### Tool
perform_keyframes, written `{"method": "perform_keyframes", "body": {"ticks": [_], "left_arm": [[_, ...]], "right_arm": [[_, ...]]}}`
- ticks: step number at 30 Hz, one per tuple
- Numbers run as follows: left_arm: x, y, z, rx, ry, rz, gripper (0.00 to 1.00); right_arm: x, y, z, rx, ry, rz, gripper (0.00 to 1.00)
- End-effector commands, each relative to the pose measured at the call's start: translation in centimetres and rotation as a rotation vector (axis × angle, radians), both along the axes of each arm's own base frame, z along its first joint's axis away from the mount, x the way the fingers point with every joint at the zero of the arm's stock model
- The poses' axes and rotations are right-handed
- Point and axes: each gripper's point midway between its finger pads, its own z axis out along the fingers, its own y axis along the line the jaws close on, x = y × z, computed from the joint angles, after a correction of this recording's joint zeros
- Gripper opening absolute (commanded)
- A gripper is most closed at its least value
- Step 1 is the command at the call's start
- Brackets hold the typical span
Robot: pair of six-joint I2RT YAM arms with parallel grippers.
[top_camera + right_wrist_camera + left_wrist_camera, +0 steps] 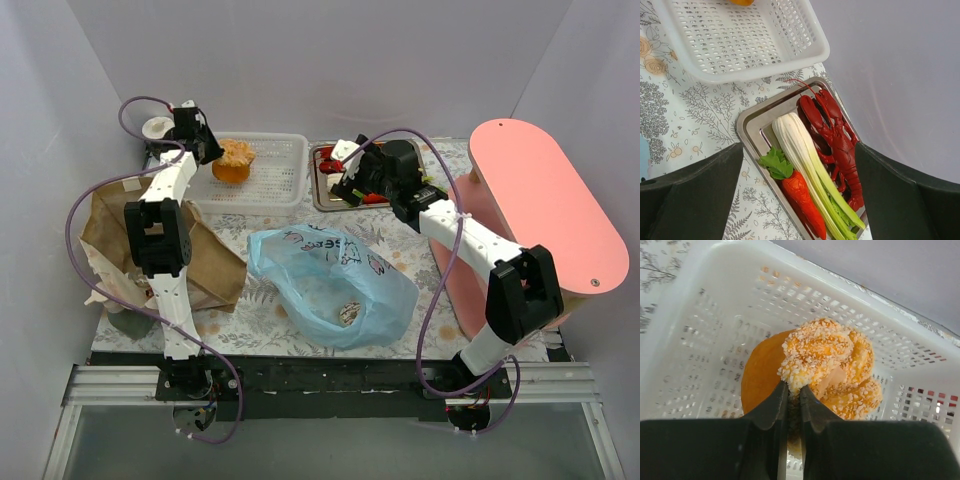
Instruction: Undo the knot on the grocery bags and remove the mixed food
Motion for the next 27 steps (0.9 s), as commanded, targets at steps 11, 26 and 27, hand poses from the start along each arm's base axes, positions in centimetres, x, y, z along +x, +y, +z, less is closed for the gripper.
{"method": "perform_keyframes", "body": {"ticks": [11, 26, 27], "left_arm": [[2.2, 1.9, 1.4, -0.073, -0.076, 0.018, 0.00], [0.3, 2.0, 1.1, -0.125, -0.064, -0.107, 0.70], [0.2, 1.9, 1.9, -0.120, -0.077, -0.111, 0.71]], "right_arm": [[1.7, 0.8, 1.7, 0.006, -0.038, 0.007, 0.98], [0.5, 0.2, 0.9, -0.015, -0.030, 0.022, 0.98], [0.4, 0.2, 0.9, -0.016, -0.031, 0.023, 0.98]]}}
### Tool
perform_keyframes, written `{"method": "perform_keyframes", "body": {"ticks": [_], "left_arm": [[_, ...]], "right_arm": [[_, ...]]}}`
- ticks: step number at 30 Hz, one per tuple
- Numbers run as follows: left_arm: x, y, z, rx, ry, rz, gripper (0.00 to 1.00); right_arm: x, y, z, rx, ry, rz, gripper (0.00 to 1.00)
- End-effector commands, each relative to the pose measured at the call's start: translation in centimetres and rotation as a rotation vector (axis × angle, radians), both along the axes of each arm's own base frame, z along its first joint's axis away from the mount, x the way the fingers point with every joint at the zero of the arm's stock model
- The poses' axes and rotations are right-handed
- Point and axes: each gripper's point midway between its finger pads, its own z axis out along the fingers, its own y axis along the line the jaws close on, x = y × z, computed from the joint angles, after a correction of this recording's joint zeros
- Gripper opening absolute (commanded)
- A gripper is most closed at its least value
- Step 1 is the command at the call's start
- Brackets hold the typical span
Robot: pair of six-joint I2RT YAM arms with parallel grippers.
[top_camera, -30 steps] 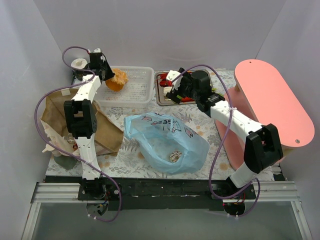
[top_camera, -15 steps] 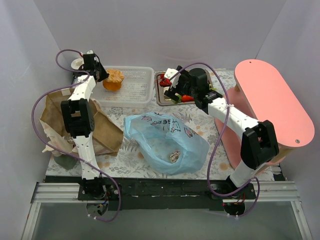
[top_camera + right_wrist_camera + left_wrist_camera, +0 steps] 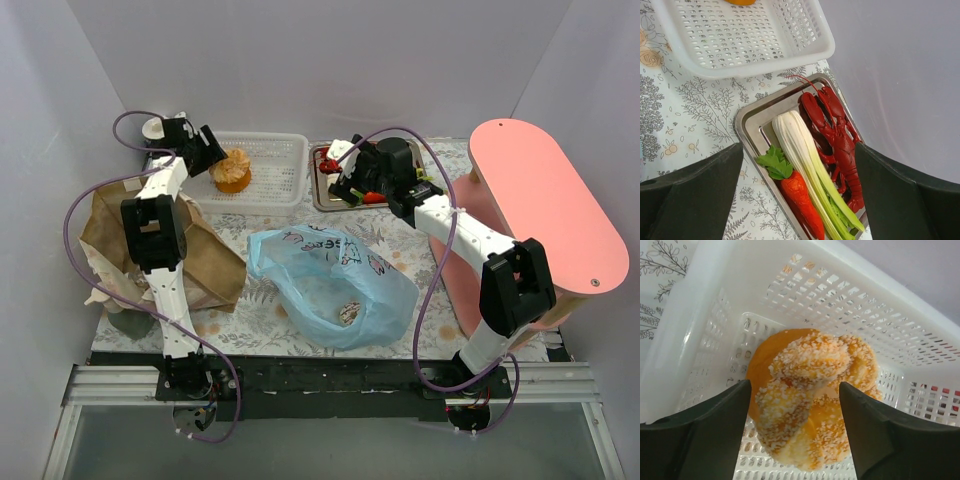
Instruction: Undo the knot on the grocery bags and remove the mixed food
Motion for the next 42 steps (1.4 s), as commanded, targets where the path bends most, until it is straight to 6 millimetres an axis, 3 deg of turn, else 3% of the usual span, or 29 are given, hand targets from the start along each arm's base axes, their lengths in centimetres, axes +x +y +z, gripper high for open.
{"method": "perform_keyframes", "body": {"ticks": [1, 5, 9, 13, 17, 22, 25, 27, 32, 34, 37, 38, 40, 41, 42], "left_arm": [[-0.8, -0.2, 6.5, 0.002, -0.117, -0.058, 0.73], [-1.4, -0.7, 9.7, -0.002, -0.175, -0.094, 0.79], [-2.9, -3.6, 14.7, -0.066, -0.284, -0.250, 0.86], [-6.4, -7.9, 18.8, -0.129, -0.374, -0.516, 0.98], [-11.3, -11.1, 21.2, -0.096, -0.422, -0.723, 0.98], [-17.1, -13.8, 20.2, -0.037, -0.420, -0.883, 0.98], [-20.2, -14.8, 19.7, -0.019, -0.419, -0.940, 0.98], [-22.9, -16.6, 19.7, -0.027, -0.412, -1.004, 0.98], [-28.4, -18.0, 19.7, -0.051, -0.397, -1.070, 0.98], [-30.2, -18.6, 18.3, -0.079, -0.355, -1.082, 0.98], [-32.7, -19.1, 18.4, -0.098, -0.360, -1.100, 0.98], [-33.7, -19.1, 18.0, -0.103, -0.359, -1.099, 0.98], [-34.5, -19.5, 17.6, -0.119, -0.359, -1.104, 0.98], [-35.1, -19.6, 17.0, -0.128, -0.347, -1.106, 0.98], [-35.7, -19.9, 17.1, -0.131, -0.354, -1.119, 0.98]], "right_arm": [[-0.7, -0.4, 2.4, 0.025, -0.053, 0.017, 0.98], [-1.3, -0.6, 3.0, 0.033, -0.066, 0.023, 0.98], [-2.3, -1.0, 5.0, 0.059, -0.088, 0.026, 0.98], [-4.0, -1.1, 6.6, 0.095, -0.086, 0.057, 0.98], [-6.3, -1.1, 7.4, 0.111, -0.065, 0.123, 0.98], [-10.6, -0.3, 9.4, 0.109, 0.019, 0.278, 0.98], [-13.9, 0.4, 9.7, 0.065, 0.025, 0.401, 0.98], [-15.2, 0.9, 10.3, 0.012, -0.033, 0.451, 0.98], [-21.5, 3.2, 9.7, -0.086, 0.013, 0.603, 0.95], [-24.4, 4.1, 9.7, -0.100, 0.018, 0.686, 0.92], [-27.3, 4.2, 8.8, -0.127, 0.054, 0.754, 0.81], [-27.8, 4.1, 8.4, -0.140, 0.060, 0.769, 0.71], [-29.4, 3.8, 7.1, -0.187, 0.088, 0.832, 0.61], [-30.0, 3.8, 6.7, -0.196, 0.101, 0.851, 0.45], [-30.4, 3.8, 6.3, -0.199, 0.116, 0.862, 0.37]]}}
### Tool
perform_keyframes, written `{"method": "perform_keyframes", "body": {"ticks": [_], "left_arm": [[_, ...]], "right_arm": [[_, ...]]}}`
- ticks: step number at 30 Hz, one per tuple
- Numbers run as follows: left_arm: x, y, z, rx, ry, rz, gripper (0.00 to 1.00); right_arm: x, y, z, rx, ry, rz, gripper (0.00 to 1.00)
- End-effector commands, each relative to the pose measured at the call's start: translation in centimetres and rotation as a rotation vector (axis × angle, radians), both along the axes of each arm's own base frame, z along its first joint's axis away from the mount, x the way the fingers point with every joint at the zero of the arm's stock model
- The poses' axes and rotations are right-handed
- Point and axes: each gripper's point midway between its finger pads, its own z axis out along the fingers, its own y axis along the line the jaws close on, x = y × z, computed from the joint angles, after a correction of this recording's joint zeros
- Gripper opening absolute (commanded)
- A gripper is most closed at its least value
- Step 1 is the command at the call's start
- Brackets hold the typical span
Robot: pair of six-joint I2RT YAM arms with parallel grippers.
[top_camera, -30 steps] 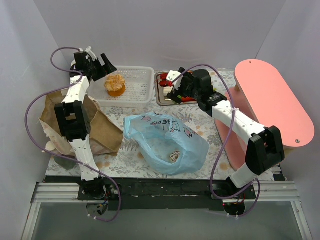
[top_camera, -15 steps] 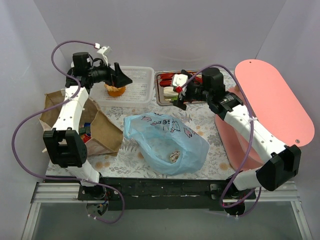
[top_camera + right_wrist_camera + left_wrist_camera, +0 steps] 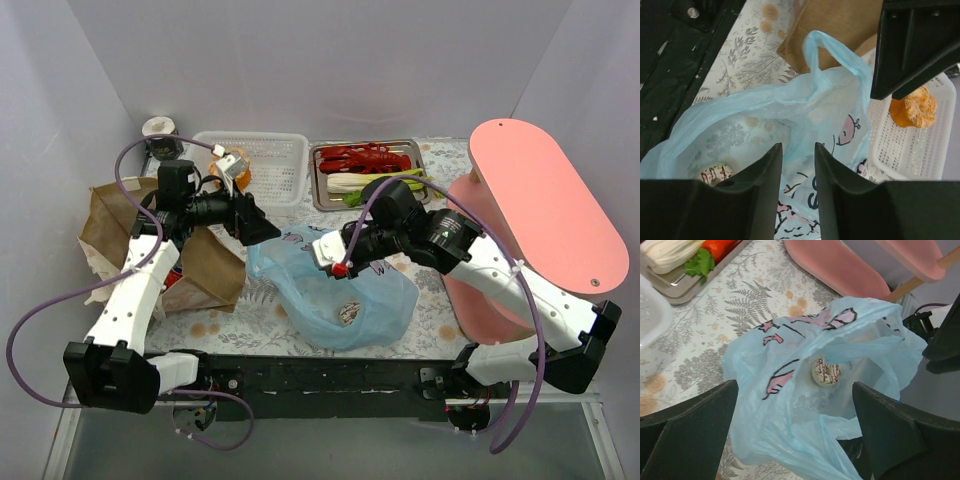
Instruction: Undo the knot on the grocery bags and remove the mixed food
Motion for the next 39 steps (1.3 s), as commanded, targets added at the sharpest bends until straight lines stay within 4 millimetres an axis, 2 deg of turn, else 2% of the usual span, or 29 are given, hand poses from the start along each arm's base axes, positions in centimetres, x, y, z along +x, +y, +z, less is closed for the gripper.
{"method": "perform_keyframes", "body": {"ticks": [1, 3, 4, 7, 8, 9, 10, 11, 12, 13, 15, 16, 17, 19, 20, 23, 27, 30, 31, 35, 39], "left_arm": [[-2.7, -1.0, -0.2, -0.033, 0.005, -0.052, 0.98], [-3.2, -1.3, -0.9, -0.031, 0.016, -0.063, 0.97], [-3.3, -1.3, -1.2, -0.027, 0.018, -0.065, 0.97], [-3.4, -1.6, -2.4, -0.001, 0.033, -0.055, 0.94], [-3.3, -1.6, -2.8, 0.007, 0.038, -0.051, 0.92], [-3.6, -1.7, -3.4, 0.012, 0.053, -0.059, 0.90], [-3.9, -1.9, -3.8, 0.018, 0.057, -0.068, 0.86], [-4.1, -1.8, -4.3, 0.032, 0.064, -0.074, 0.84], [-4.6, -2.0, -4.8, 0.042, 0.074, -0.088, 0.81], [-5.1, -2.1, -5.3, 0.049, 0.084, -0.108, 0.70], [-6.8, -2.0, -6.5, 0.085, 0.104, -0.175, 0.56], [-7.3, -1.9, -7.0, 0.098, 0.122, -0.196, 0.50], [-7.7, -1.8, -7.6, 0.114, 0.144, -0.216, 0.31], [-9.6, -1.2, -8.8, 0.151, 0.191, -0.274, 0.17], [-10.5, -0.9, -9.2, 0.164, 0.231, -0.286, 0.02], [-11.5, -0.5, -9.5, 0.182, 0.225, -0.304, 0.00], [-11.7, -0.4, -8.3, 0.173, 0.143, -0.283, 0.00], [-11.6, -0.4, -8.5, 0.176, 0.142, -0.291, 0.00], [-11.5, -0.4, -8.7, 0.177, 0.149, -0.296, 0.00], [-11.2, -0.7, -8.9, 0.166, 0.127, -0.310, 0.00], [-11.2, -0.9, -9.3, 0.175, 0.106, -0.324, 0.00]], "right_arm": [[-3.1, -0.9, -2.1, -0.077, 0.055, 0.082, 0.31], [-3.4, -0.9, -3.1, -0.094, 0.064, 0.062, 0.26], [-3.9, -0.8, -5.0, -0.124, 0.074, 0.066, 0.25], [-4.3, -1.7, -8.6, -0.196, 0.056, 0.032, 0.25], [-4.6, -2.4, -11.8, -0.251, 0.069, 0.010, 0.25], [-5.0, -2.8, -12.9, -0.270, 0.061, 0.005, 0.26], [-5.6, -3.2, -14.0, -0.284, 0.073, 0.011, 0.28], [-6.4, -3.9, -16.5, -0.318, 0.093, 0.018, 0.31], [-7.5, -4.1, -17.0, -0.318, 0.114, 0.029, 0.31], [-8.1, -4.5, -17.8, -0.323, 0.136, 0.036, 0.31], [-9.4, -5.1, -19.0, -0.328, 0.203, 0.051, 0.31], [-10.0, -5.4, -19.5, -0.339, 0.227, 0.064, 0.31], [-10.4, -5.6, -19.7, -0.346, 0.248, 0.071, 0.32], [-11.0, -6.1, -20.4, -0.342, 0.280, 0.057, 0.32], [-11.1, -6.3, -20.5, -0.333, 0.282, 0.055, 0.33], [-10.8, -6.3, -20.6, -0.306, 0.239, 0.060, 0.40], [-6.3, -5.3, -19.8, -0.263, 0.041, -0.073, 0.42], [-5.4, -5.2, -19.8, -0.305, -0.062, -0.015, 0.50], [-5.2, -5.1, -19.8, -0.310, -0.080, -0.005, 0.57], [-4.7, -5.5, -21.1, -0.413, -0.085, 0.012, 0.60], [-2.7, -6.5, -21.9, -0.525, -0.053, -0.062, 0.59]]}}
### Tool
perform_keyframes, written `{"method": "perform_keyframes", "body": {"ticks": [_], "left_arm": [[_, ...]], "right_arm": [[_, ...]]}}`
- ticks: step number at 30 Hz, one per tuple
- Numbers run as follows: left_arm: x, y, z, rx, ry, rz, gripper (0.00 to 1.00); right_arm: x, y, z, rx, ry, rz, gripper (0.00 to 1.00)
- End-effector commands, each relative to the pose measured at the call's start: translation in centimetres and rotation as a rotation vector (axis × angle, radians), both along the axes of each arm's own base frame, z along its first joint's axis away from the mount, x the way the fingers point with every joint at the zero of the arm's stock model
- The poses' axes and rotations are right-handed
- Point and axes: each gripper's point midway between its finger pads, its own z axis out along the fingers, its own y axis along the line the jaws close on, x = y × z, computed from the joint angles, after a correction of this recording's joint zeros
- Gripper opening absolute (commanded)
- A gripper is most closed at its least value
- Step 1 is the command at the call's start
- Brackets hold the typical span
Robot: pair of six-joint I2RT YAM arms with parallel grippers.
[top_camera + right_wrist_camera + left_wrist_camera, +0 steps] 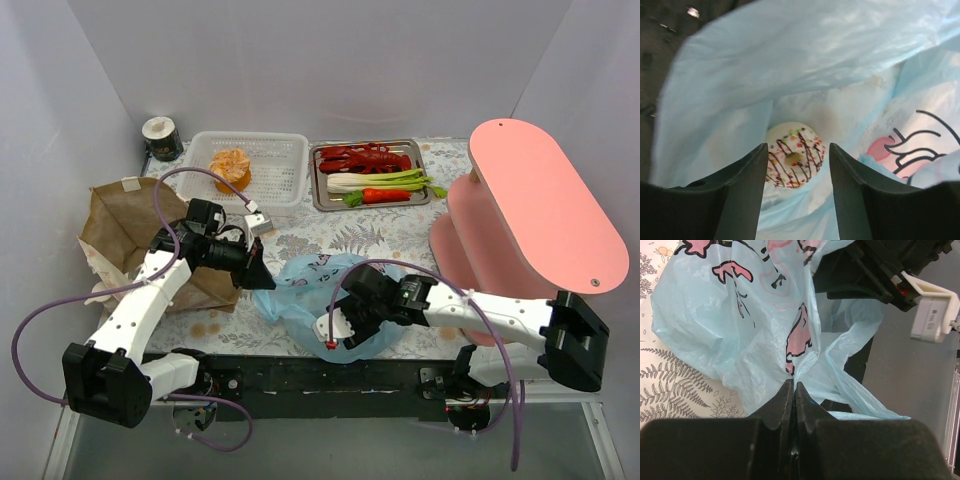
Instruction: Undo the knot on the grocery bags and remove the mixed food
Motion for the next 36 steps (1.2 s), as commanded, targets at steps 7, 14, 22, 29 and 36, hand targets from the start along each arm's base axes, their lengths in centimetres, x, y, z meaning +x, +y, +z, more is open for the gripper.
{"method": "perform_keyframes", "body": {"ticks": [7, 14, 22, 29, 36], "left_arm": [[0.0, -0.7, 0.2, -0.021, -0.052, -0.045, 0.00], [0.6, -1.1, 0.4, -0.036, -0.057, -0.042, 0.00], [1.8, -1.8, 0.6, -0.041, -0.071, -0.040, 0.00], [3.7, -2.2, 1.0, -0.037, -0.135, -0.023, 0.00], [5.5, -2.2, 1.9, -0.013, -0.176, 0.028, 0.07]], "right_arm": [[2.8, -3.5, -3.5, -0.238, 0.035, -0.064, 0.63], [0.9, -4.0, -4.4, -0.253, 0.116, -0.006, 0.42], [2.9, 2.1, 3.7, -0.011, 0.115, -0.070, 0.01], [3.2, 4.7, 11.9, 0.180, 0.147, -0.072, 0.01], [2.6, 5.4, 16.1, 0.268, 0.151, -0.043, 0.01]]}}
